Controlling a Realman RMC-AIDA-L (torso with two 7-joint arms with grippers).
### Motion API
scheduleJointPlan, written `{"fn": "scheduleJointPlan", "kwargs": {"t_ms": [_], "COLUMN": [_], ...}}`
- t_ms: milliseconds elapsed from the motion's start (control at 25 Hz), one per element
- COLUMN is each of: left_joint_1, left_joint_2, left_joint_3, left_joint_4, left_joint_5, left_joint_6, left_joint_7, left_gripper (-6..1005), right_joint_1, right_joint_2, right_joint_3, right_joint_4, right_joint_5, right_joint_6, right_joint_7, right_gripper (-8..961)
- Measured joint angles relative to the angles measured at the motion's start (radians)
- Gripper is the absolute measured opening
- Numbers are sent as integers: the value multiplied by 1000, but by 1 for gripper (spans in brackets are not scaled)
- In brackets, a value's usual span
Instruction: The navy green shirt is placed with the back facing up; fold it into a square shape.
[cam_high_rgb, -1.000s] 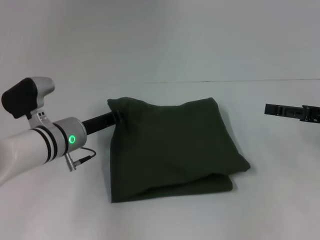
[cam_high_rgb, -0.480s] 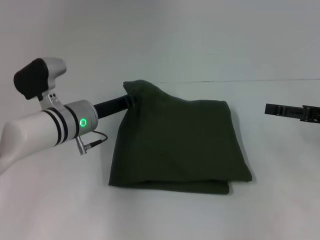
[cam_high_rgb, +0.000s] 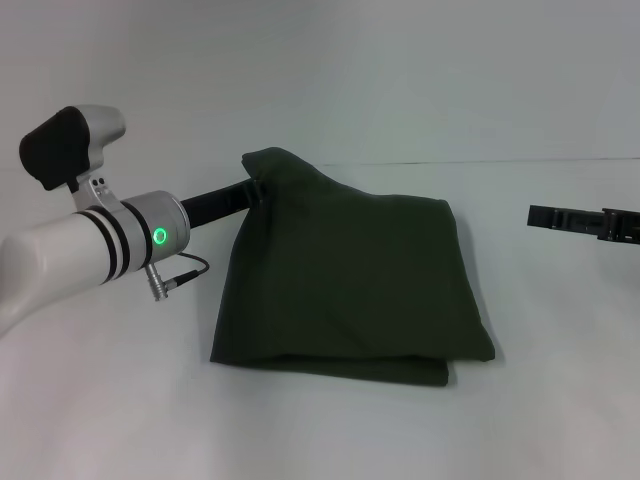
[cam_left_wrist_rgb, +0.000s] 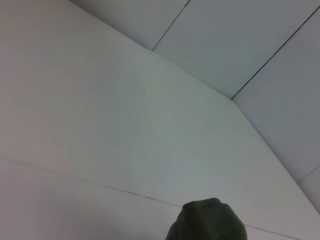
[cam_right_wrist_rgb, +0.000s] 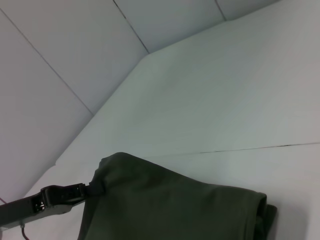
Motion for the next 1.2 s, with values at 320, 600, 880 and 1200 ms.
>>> {"fn": "scheduleJointPlan", "kwargs": {"t_ms": [320,600,880,1200], "left_joint_1": [14,103,244,365], "left_joint_2": [-6,-23,-30,-26], "left_joint_3": [-11,-52,-62,-194], "left_joint_4": [12,135,274,334], "left_joint_5": [-2,-28,-138,-78], "left_joint_6": [-1,27,450,928], "left_joint_7": [3,0,85,319], "left_gripper": [126,367,644,803], "right_joint_1": [5,4,-6,-31], "right_joint_2": [0,0,1,77], "right_joint_3": [-3,-3,5,-7], "right_joint_4": [0,0,1,9], "right_joint_5": [0,1,68,136], "right_joint_6": [2,2,-89,-333], "right_joint_7": [0,0,-78,-358], "right_gripper": [896,896,896,897]}}
